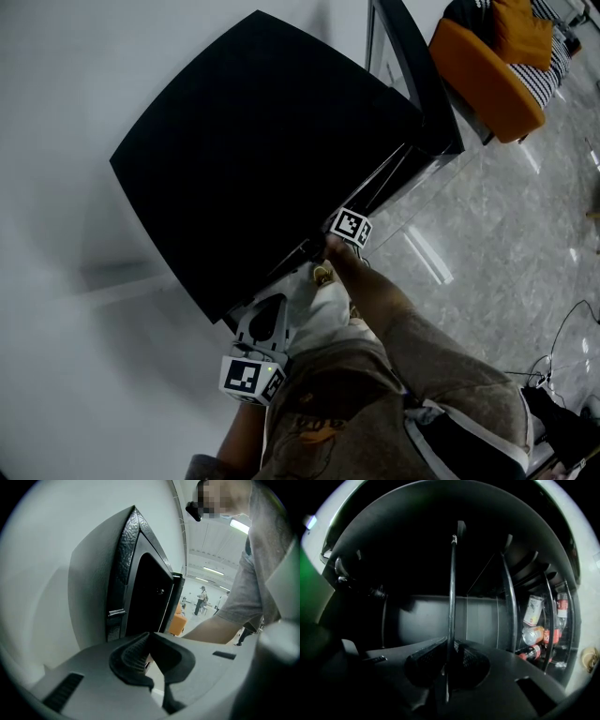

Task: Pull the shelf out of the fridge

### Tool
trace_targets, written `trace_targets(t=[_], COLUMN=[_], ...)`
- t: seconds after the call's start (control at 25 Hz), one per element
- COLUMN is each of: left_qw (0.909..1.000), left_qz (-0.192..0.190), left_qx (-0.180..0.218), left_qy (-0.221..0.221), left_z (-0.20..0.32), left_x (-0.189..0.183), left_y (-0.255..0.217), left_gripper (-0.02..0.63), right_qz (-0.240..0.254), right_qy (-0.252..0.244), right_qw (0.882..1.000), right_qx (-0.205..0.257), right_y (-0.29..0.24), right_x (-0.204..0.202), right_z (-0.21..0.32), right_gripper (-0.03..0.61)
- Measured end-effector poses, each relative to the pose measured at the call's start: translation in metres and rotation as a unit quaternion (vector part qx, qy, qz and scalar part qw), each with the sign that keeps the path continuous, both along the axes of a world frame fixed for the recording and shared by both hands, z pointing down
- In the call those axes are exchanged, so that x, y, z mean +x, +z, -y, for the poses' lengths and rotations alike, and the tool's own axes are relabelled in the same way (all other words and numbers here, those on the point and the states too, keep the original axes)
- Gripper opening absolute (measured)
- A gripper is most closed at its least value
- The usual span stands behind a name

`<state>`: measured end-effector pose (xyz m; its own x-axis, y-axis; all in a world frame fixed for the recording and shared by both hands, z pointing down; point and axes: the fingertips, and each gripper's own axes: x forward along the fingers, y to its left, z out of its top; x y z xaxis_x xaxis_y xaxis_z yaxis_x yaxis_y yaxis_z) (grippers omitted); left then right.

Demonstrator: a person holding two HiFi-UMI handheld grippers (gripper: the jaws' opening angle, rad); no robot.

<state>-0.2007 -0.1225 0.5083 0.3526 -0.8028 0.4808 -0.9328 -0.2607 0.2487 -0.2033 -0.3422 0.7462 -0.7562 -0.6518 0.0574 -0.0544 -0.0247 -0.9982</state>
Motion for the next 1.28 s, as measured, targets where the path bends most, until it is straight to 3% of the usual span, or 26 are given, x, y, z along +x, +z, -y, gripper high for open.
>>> trace_targets(t=[1.28], left_qw=[0.9994], left_qz=[0.016], left_qx=[0.027], left_qy=[0.017], left_z=[-0.022], left_x=[0.032], left_y=[-0.02], left_gripper=[0.005], right_qz=[0.016], right_qy=[-0.005], right_qw=[1.0], right_qx=[-0.008], right_y=[0.0], right_x=[0.092], right_z=[-0.081], right_gripper=[0.028])
